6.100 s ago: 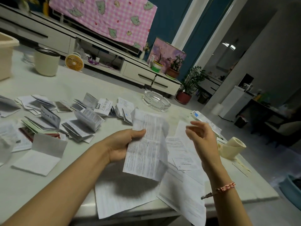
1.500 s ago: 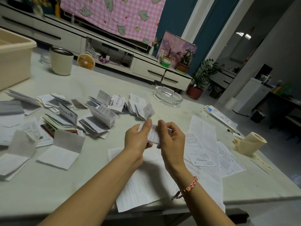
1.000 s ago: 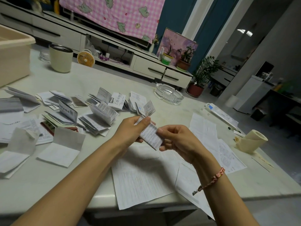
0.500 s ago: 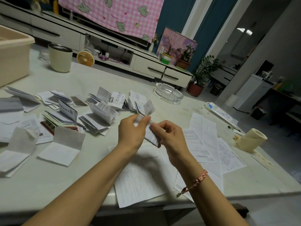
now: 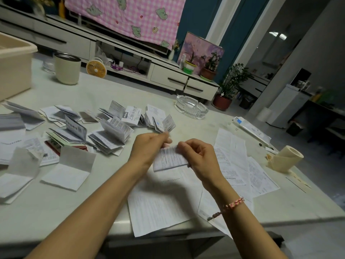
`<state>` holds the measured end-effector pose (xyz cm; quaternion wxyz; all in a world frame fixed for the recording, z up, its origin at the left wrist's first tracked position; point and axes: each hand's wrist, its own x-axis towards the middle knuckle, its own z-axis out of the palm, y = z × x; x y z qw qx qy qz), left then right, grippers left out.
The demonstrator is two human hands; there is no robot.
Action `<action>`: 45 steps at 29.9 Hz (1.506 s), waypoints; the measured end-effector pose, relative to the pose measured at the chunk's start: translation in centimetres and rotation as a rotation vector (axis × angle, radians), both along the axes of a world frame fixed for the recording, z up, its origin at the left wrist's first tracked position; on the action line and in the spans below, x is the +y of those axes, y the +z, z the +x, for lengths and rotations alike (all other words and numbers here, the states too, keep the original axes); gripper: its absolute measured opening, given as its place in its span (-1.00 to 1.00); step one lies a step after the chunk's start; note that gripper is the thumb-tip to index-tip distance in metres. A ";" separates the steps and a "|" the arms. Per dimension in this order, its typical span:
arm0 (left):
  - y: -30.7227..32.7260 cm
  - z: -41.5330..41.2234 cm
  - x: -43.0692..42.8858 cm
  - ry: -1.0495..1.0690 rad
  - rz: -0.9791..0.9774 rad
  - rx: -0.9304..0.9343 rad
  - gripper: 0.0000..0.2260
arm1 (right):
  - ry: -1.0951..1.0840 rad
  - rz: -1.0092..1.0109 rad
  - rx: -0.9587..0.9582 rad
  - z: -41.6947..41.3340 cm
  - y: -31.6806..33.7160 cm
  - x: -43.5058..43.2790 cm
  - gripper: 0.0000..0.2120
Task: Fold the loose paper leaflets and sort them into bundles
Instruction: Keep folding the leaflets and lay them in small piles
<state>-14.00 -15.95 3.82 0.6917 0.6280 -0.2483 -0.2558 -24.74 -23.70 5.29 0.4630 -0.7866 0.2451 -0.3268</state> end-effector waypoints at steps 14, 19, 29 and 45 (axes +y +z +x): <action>-0.8 -0.8 -0.6 -0.008 -0.028 -0.374 -0.56 | -0.198 -0.071 -0.141 0.6 -1.2 -1.1 -0.71; -1.2 -0.1 -0.5 -0.228 0.083 -0.149 -0.74 | -0.252 0.159 -0.105 0.4 -1.6 -3.4 -0.66; -1.7 1.3 -2.2 -0.026 0.079 -0.052 -0.79 | -0.064 0.184 0.186 1.0 -0.2 -6.6 -0.80; -2.3 2.4 -3.6 0.117 0.210 0.067 -0.80 | -0.634 -0.218 0.611 8.7 -6.4 -11.4 -0.69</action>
